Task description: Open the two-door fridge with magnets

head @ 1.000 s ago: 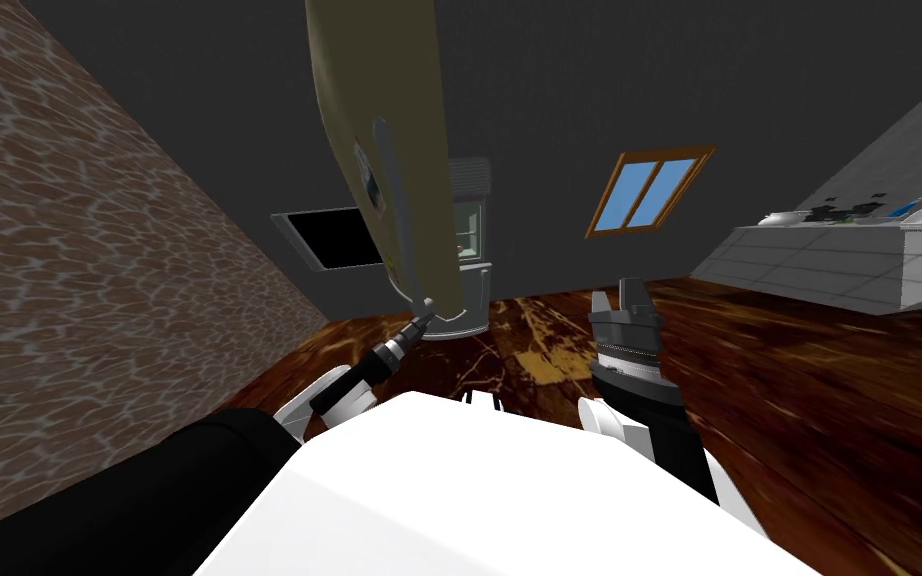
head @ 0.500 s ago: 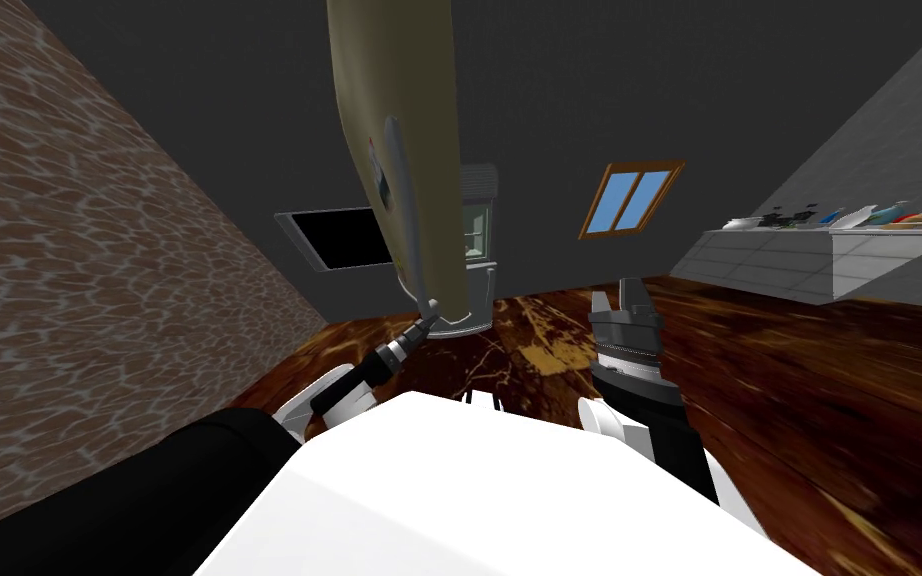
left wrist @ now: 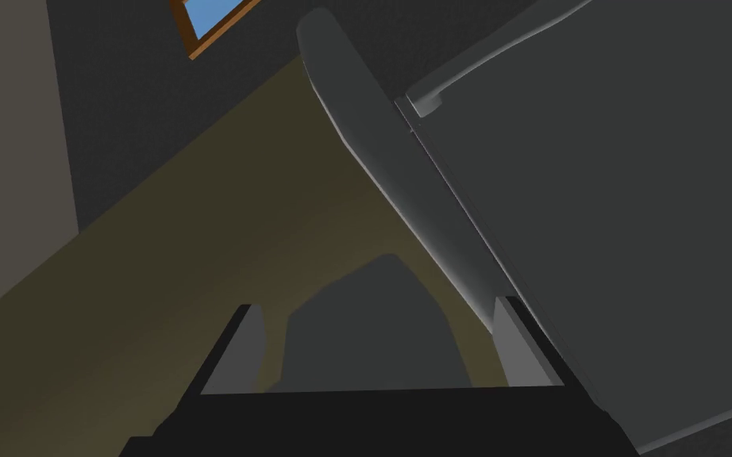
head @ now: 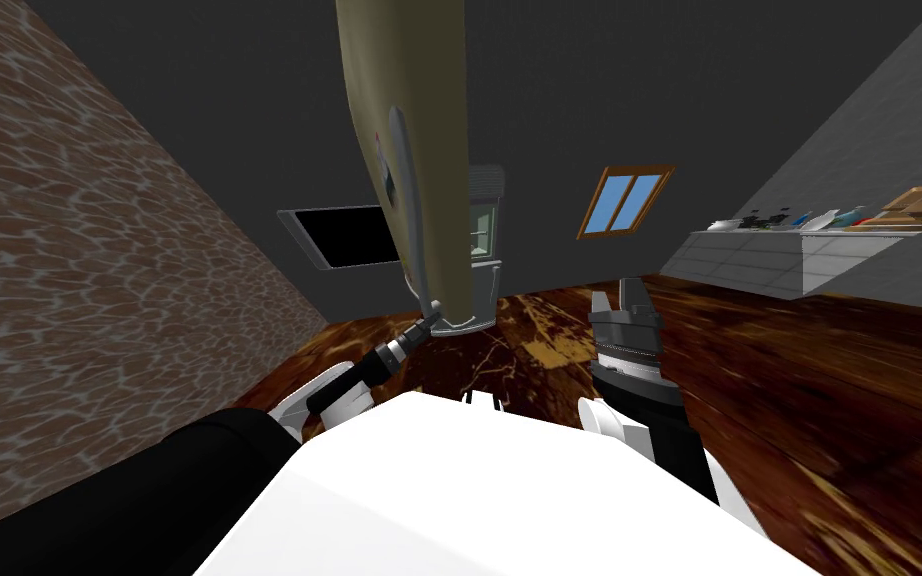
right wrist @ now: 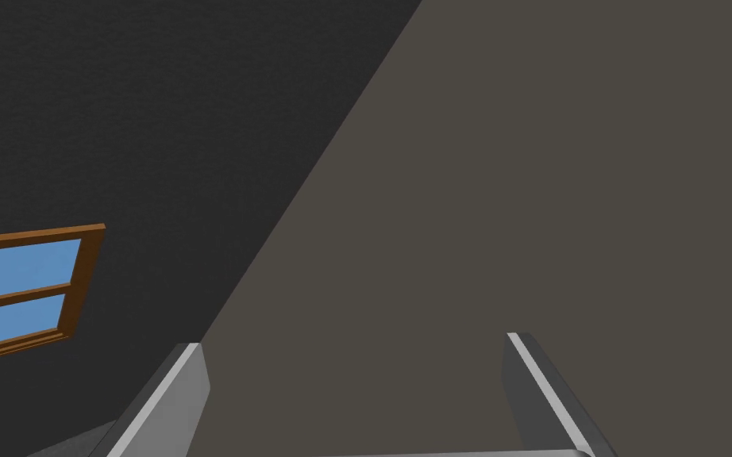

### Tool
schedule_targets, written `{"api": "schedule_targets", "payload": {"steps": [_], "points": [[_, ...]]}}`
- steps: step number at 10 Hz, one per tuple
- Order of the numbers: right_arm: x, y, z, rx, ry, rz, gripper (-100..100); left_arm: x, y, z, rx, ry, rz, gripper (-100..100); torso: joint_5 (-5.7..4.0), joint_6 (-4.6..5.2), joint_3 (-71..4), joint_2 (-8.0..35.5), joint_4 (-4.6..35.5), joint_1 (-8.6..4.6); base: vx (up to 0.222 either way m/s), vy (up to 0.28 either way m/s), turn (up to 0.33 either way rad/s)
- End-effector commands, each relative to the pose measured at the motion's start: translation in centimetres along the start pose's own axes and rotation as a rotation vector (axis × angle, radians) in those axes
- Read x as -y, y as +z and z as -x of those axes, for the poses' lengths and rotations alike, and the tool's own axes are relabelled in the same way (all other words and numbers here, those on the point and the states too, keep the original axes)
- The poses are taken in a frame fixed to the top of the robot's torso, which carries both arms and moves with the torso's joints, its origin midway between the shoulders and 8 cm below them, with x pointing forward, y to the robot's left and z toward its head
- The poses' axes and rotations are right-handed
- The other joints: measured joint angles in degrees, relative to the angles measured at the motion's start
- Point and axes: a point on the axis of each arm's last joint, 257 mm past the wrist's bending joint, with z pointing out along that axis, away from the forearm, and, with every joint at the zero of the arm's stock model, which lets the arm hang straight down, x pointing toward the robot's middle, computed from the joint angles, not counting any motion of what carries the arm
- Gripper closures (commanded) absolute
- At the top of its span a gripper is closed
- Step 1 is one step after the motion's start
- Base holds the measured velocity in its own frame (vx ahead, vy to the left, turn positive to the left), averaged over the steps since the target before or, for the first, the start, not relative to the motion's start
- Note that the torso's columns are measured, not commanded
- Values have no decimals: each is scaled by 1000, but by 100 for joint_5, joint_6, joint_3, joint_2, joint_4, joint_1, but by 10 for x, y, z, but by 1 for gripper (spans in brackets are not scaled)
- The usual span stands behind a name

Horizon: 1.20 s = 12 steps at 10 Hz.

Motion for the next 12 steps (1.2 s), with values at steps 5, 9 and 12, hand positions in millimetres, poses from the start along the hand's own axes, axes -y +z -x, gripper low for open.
{"api": "schedule_targets", "payload": {"steps": [5, 9, 12], "points": [[0, 0, 0, 0, 0, 0, 0, 23, -4, 27, -31, 2, -18, -100, 0, -4, 25, 47, 10, 22, 20, -64, 58], [0, 0, 0, 0, 0, 0, 0, 27, -4, 30, -38, 3, -22, -100, -33, -18, 15, 69, 52, -1, -2, -17, 24], [0, 0, 0, 0, 0, 0, 0, 32, -4, 33, -46, 4, -26, -100, -43, -15, 11, 68, 62, -13, 3, -15, 26]]}}
